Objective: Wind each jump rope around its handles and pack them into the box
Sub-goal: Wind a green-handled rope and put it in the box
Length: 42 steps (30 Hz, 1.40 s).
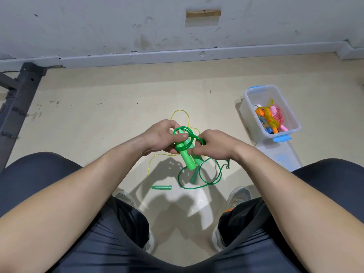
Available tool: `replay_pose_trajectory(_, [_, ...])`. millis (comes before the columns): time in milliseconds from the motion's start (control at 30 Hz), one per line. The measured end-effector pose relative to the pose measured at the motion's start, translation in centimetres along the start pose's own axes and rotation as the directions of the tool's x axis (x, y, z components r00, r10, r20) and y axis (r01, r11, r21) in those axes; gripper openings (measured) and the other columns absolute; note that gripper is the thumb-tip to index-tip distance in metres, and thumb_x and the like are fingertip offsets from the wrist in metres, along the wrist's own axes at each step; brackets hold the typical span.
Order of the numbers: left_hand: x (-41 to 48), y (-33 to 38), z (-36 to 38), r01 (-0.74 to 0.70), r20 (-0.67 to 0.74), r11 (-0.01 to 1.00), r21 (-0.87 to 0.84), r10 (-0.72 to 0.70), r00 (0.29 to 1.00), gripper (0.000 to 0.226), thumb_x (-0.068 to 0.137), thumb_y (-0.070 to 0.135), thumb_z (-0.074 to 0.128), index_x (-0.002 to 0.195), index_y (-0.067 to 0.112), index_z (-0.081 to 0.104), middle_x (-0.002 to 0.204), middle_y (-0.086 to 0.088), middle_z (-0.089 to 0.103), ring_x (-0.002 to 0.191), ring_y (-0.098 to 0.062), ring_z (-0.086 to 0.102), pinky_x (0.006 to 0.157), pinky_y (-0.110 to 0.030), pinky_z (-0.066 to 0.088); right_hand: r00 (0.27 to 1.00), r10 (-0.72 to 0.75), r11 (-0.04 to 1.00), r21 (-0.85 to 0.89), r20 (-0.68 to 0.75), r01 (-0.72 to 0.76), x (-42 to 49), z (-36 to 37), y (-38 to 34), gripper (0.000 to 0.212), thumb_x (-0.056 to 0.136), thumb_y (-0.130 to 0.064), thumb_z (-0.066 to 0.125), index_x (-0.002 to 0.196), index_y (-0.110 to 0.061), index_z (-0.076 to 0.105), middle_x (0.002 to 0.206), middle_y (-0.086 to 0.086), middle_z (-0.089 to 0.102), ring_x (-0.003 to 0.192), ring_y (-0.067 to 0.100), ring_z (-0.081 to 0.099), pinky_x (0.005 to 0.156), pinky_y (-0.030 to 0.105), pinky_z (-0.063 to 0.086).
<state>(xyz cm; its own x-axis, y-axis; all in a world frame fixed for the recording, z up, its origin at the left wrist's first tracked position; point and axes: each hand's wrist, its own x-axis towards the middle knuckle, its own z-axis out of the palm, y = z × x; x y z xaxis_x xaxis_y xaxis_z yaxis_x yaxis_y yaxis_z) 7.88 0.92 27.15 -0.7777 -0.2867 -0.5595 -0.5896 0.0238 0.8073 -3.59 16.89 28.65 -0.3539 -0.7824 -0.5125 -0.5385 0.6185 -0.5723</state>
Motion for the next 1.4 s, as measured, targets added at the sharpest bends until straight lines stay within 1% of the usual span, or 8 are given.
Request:
replay_pose_trajectory(167, [-0.1,-0.3,0.0,0.018,0.058,0.999,-0.050,-0.015,0.998,0.010,0.098,0.021,0.066,0.099,0.015,0.059,0.074,-0.004,0.073,0.072,-0.022,0.072,0.075,-0.032,0.062,0.985,-0.040,0.991,0.117,-0.168,0.061,0.3,-1.0,0.8,0.030,0.076,-0.045,0.084,0.085,-0.022,0.068,0.065,-0.010,0.052,0.055,0.006,0.046,0.054,0.026,0.034])
replay_pose_trajectory(333, [-0.1,-0.2,0.5,0.038,0.045,0.982,-0.187,-0.030,0.999,0.014,0.100,0.020,0.062,0.105,0.008,0.057,0.088,-0.013,0.074,0.077,-0.025,0.074,0.072,-0.030,0.063,0.969,-0.059,0.988,0.123,-0.239,0.090,0.3,-0.9,0.7,0.037,0.068,-0.043,0.090,0.085,-0.022,0.066,0.068,-0.010,0.054,0.061,0.009,0.047,0.054,0.028,0.034])
replay_pose_trajectory(500, [-0.2,0.0,1.0,0.034,0.005,0.955,-0.296,-0.034,0.999,0.010,0.100,0.018,0.063,0.102,0.012,0.055,0.084,-0.011,0.074,0.075,-0.028,0.075,0.070,-0.030,0.063,0.929,-0.051,0.992,0.086,-0.368,0.089,0.3,-0.7,0.4,0.039,0.067,-0.057,0.086,0.084,-0.028,0.065,0.060,-0.010,0.047,0.058,0.008,0.044,0.053,0.031,0.030])
replay_pose_trajectory(733, [-0.2,-0.6,1.5,0.037,-0.013,0.967,-0.251,-0.042,0.999,0.014,0.097,0.016,0.067,0.102,0.010,0.055,0.089,-0.012,0.073,0.079,-0.025,0.075,0.071,-0.031,0.063,0.949,-0.038,0.999,0.015,-0.313,0.045,0.3,-0.9,0.5,0.034,0.068,-0.052,0.087,0.081,-0.026,0.069,0.062,-0.010,0.052,0.060,0.009,0.049,0.055,0.030,0.036])
replay_pose_trajectory(900, [-0.2,-1.1,2.0,0.021,0.031,0.996,-0.090,-0.018,0.999,0.008,0.098,0.015,0.065,0.096,0.013,0.057,0.086,-0.010,0.072,0.081,-0.021,0.073,0.079,-0.033,0.062,0.980,-0.004,0.983,0.179,-0.201,0.041,0.3,-2.2,1.3,0.018,0.085,-0.028,0.080,0.082,-0.011,0.078,0.060,-0.006,0.056,0.049,0.001,0.043,0.048,0.017,0.032])
replay_pose_trajectory(1000, [-0.3,-1.1,2.2,0.070,0.024,0.995,-0.068,-0.068,0.997,0.008,0.098,0.015,0.065,0.099,0.012,0.059,0.086,-0.010,0.072,0.076,-0.018,0.073,0.071,-0.028,0.061,0.984,0.039,0.971,0.239,-0.177,0.004,0.1,-2.1,1.2,0.014,0.085,-0.024,0.078,0.081,-0.011,0.078,0.055,-0.011,0.055,0.049,0.001,0.044,0.046,0.014,0.031])
replay_pose_trajectory(1233, [-0.4,-0.5,2.3,0.182,-0.006,0.983,-0.033,-0.182,0.983,0.009,0.096,0.010,0.068,0.091,0.013,0.060,0.080,-0.011,0.071,0.066,-0.023,0.074,0.059,-0.025,0.060,0.960,0.087,0.954,0.298,-0.265,-0.004,0.1,-1.4,-0.3,0.024,0.082,-0.020,0.072,0.080,0.004,0.072,0.051,-0.003,0.041,0.046,0.009,0.031,0.043,0.021,0.026])
replay_pose_trajectory(1400, [-0.8,0.5,1.8,0.192,-0.001,0.968,-0.160,-0.195,0.981,0.010,0.095,0.005,0.068,0.098,0.009,0.060,0.084,-0.014,0.072,0.060,-0.021,0.074,0.052,-0.022,0.057,0.929,0.160,0.907,0.422,-0.335,-0.004,0.0,-1.8,-0.6,0.023,0.083,-0.016,0.072,0.080,0.006,0.071,0.048,-0.004,0.035,0.043,0.010,0.029,0.047,0.024,0.026])
